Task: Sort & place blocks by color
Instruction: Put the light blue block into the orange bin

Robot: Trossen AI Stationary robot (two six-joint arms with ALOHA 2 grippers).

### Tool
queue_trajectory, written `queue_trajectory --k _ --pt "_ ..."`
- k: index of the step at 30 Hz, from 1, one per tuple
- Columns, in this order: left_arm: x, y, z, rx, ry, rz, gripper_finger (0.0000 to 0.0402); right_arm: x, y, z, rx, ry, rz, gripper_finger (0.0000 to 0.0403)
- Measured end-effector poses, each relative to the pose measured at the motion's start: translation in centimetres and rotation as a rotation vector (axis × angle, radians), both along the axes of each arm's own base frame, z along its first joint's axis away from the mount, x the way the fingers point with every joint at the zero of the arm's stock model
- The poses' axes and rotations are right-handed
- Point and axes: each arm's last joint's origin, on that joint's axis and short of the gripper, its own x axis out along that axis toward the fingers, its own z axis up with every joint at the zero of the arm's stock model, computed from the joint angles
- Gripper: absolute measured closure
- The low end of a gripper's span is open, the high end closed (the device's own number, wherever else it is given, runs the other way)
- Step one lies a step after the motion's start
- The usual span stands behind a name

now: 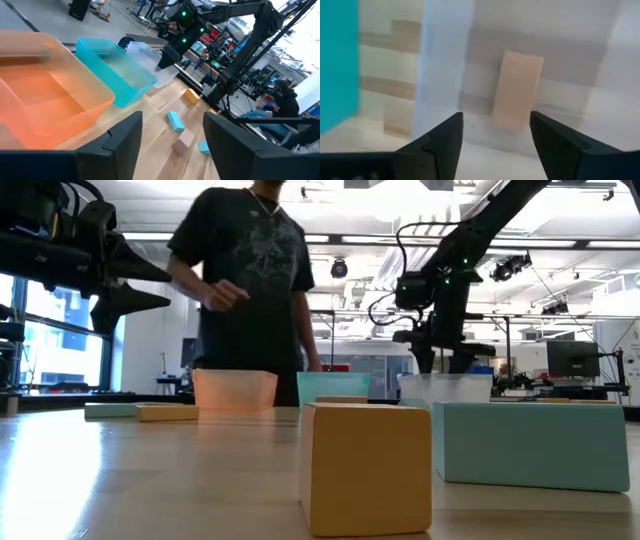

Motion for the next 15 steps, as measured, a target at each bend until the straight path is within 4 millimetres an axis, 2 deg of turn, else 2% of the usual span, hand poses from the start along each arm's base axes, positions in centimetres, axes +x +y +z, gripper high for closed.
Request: queue_trajectory --k 6,15 --pt "0.0 -0.1 0.2 0.006 -0.002 -0.022 0.0169 0.5 -0.7 2.6 -0.051 0.036 0.012 0.0184" --pt "-0.2 -0.4 2.8 0.077 0.004 -0.091 0.0173 1.1 -0.8 6.9 -0.117 0.131 0.033 0.0183"
